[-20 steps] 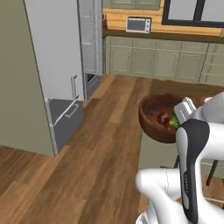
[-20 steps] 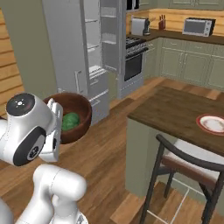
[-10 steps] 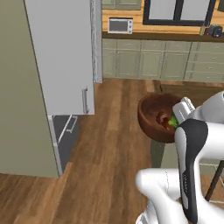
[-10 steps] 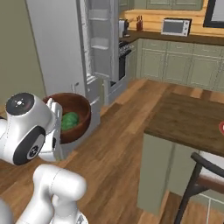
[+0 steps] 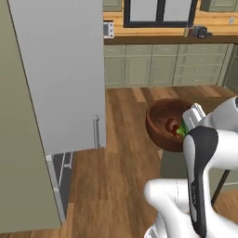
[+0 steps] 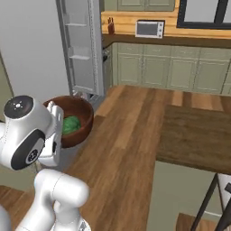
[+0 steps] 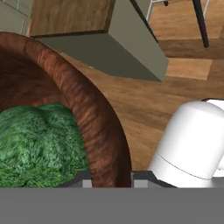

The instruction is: Pick the chicken drumstick and broccoli from their plates and place them in the bowl. Then put the bowl in the fridge.

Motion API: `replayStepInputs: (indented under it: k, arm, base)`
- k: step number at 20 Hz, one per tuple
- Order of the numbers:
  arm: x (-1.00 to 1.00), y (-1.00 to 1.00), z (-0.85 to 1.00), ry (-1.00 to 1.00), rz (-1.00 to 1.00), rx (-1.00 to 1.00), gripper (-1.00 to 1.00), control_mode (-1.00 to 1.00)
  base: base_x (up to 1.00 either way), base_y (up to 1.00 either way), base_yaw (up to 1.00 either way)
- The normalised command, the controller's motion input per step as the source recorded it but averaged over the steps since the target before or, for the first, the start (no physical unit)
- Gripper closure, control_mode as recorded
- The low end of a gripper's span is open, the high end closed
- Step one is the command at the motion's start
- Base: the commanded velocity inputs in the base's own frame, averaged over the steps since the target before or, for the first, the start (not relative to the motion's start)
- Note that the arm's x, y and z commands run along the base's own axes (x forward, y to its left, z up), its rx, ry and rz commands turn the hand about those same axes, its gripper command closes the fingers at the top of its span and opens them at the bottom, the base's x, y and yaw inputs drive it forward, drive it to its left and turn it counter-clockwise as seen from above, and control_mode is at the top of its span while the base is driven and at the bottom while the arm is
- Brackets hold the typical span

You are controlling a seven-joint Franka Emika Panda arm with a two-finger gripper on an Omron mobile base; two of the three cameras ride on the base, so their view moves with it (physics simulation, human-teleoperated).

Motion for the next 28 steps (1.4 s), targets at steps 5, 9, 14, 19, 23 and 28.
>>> replayStepInputs:
  k: [5, 9, 14, 19, 23, 28]
  arm:
    - [0.0, 0.0, 0.0, 0.0, 0.0, 0.0, 1.0, 1.0]
    - [0.0, 0.0, 0.0, 0.0, 0.0, 0.0, 1.0, 1.0]
    - [0.0, 0.0, 0.0, 0.0, 0.0, 0.0, 1.0, 1.0]
    - [0.0, 0.0, 0.0, 0.0, 0.0, 0.0, 1.0, 1.0]
    - [0.0, 0.0, 0.0, 0.0, 0.0, 0.0, 1.0, 1.0]
    - [0.0, 0.0, 0.0, 0.0, 0.0, 0.0, 1.0, 1.0]
  base:
    - [0.74, -0.02, -0.27]
    - [0.96, 0.15, -0.12]
    - [0.88, -0.04, -0.02]
    - [0.7, 0.0, 0.0]
    - [0.55, 0.0, 0.14]
    - [0.46, -0.23, 0.35]
